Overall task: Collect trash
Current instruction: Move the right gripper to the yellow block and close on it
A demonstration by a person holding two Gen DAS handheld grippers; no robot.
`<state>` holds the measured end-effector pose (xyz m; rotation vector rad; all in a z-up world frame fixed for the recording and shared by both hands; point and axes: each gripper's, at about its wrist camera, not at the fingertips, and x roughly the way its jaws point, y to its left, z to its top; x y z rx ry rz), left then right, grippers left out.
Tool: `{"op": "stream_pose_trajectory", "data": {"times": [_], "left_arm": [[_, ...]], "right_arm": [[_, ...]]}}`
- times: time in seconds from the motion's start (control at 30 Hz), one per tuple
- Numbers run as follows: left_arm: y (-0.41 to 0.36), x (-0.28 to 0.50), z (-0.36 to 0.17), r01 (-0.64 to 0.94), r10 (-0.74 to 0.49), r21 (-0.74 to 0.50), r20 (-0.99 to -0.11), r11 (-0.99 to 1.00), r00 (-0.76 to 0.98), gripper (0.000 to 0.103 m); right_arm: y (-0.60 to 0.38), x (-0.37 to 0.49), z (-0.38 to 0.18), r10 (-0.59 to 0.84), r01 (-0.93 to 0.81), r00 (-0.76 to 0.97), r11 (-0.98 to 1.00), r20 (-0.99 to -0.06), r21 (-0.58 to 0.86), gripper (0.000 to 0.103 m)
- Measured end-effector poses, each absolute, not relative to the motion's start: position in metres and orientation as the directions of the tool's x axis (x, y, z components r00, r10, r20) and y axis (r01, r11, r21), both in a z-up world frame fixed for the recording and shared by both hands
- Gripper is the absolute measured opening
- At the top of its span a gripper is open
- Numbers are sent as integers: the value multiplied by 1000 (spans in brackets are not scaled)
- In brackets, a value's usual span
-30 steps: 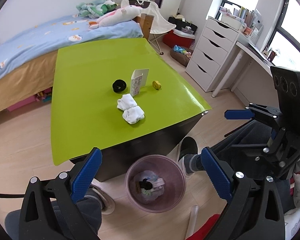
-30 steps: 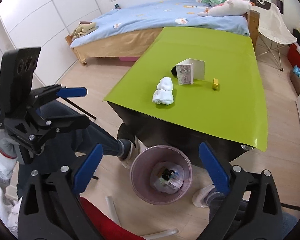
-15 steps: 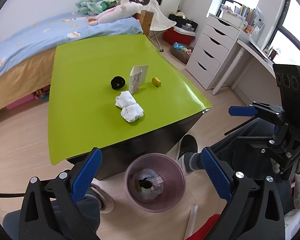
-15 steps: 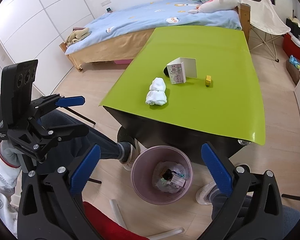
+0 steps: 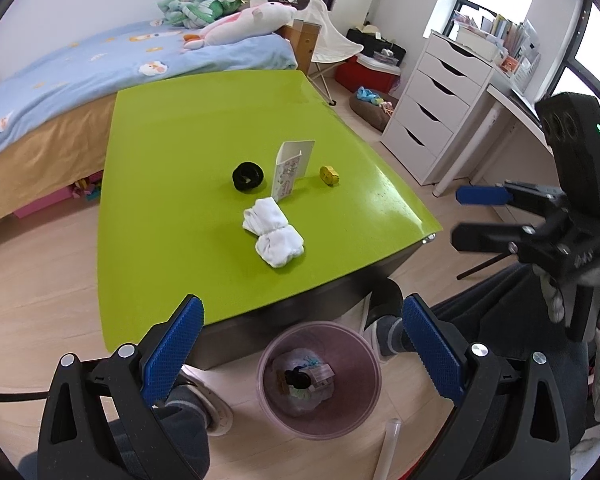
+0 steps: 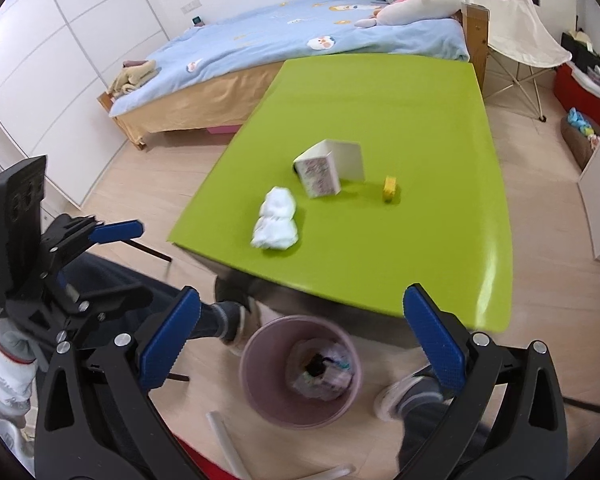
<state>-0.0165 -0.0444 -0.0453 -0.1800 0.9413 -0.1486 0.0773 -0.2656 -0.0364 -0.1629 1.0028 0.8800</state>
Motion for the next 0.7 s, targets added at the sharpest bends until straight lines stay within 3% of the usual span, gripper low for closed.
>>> {"op": "stream_pose_trajectory", "data": {"times": [0.7], "left_arm": [[-34,14,-54,13,-189,-219,-809,976,557,95]], "right_arm": [[-189,228,-103,307,-590,133,789,-942,173,100]]}}
